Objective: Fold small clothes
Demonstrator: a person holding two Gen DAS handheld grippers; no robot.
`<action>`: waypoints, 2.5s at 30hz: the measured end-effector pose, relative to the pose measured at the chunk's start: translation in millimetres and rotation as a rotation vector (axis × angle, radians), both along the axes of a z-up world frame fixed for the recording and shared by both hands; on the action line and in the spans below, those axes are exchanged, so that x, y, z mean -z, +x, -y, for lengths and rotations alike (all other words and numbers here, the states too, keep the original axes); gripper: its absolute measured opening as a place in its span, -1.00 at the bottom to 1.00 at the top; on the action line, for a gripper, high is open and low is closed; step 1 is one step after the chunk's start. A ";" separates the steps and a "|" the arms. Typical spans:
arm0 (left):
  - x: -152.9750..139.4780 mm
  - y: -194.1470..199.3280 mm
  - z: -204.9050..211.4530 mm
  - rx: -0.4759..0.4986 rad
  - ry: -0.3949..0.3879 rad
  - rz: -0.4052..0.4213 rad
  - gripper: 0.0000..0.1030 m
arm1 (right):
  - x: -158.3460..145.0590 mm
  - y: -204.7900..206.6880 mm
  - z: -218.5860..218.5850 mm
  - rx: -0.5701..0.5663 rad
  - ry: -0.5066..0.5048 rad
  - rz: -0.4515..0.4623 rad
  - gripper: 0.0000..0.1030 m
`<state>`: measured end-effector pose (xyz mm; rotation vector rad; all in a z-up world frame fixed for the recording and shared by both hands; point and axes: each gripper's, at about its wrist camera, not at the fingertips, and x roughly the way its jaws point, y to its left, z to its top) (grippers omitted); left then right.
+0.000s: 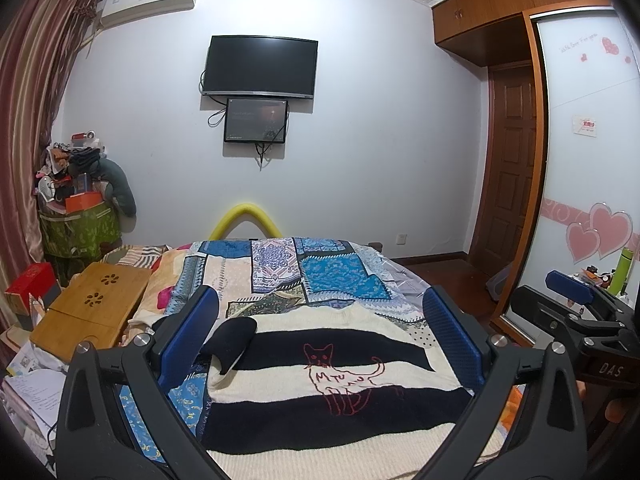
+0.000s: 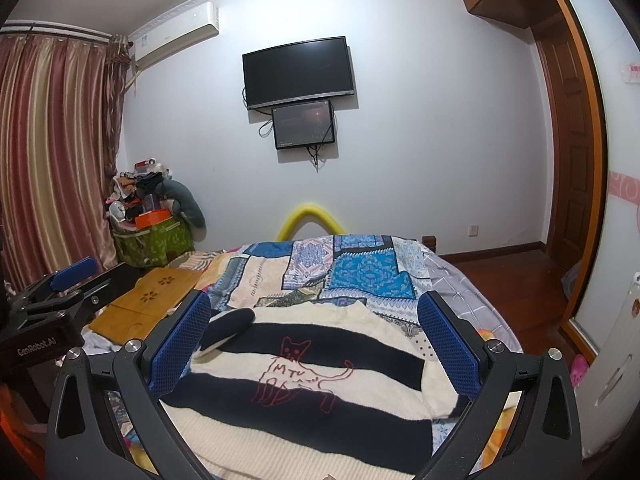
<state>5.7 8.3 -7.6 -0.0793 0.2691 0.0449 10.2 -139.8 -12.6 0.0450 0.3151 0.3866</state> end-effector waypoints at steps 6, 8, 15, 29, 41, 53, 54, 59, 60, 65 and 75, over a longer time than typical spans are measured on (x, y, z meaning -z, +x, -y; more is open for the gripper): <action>3.3 17.0 -8.8 -0.023 0.008 -0.031 0.99 | 5.2 15.4 -3.5 0.006 -0.018 -0.009 1.00; 5.9 26.3 -15.3 -0.035 0.014 -0.042 0.99 | 8.3 24.7 -4.2 0.009 -0.022 -0.022 1.00; 20.5 71.9 -52.4 -0.079 -0.007 -0.115 0.99 | 26.8 69.9 -3.1 0.022 -0.022 -0.091 1.00; 98.3 172.1 -151.3 -0.195 -0.067 -0.372 0.99 | 85.8 162.5 -3.1 0.027 -0.163 -0.340 0.99; 178.9 227.1 -241.2 -0.325 -0.197 -0.633 0.84 | 113.4 201.5 -3.4 0.033 -0.224 -0.435 0.97; 254.5 266.2 -293.5 -0.381 -0.442 -0.803 0.45 | 132.0 224.6 -15.4 -0.057 -0.173 -0.520 0.87; 258.8 268.5 -295.1 -0.381 -0.454 -0.808 0.45 | 132.9 225.1 -15.9 -0.060 -0.175 -0.522 0.87; 280.0 277.4 -305.2 -0.386 -0.554 -0.829 0.34 | 137.0 225.8 -18.8 -0.074 -0.174 -0.528 0.86; 284.4 278.9 -307.4 -0.377 -0.587 -0.834 0.33 | 137.9 225.5 -19.2 -0.076 -0.176 -0.529 0.86; 289.5 282.2 -315.5 -0.341 -0.680 -0.818 -0.33 | 144.7 227.1 -19.2 -0.083 -0.193 -0.540 0.86; 247.6 279.6 -298.2 -0.316 -0.579 -0.766 -0.86 | 138.1 220.1 -10.1 -0.082 -0.173 -0.544 0.87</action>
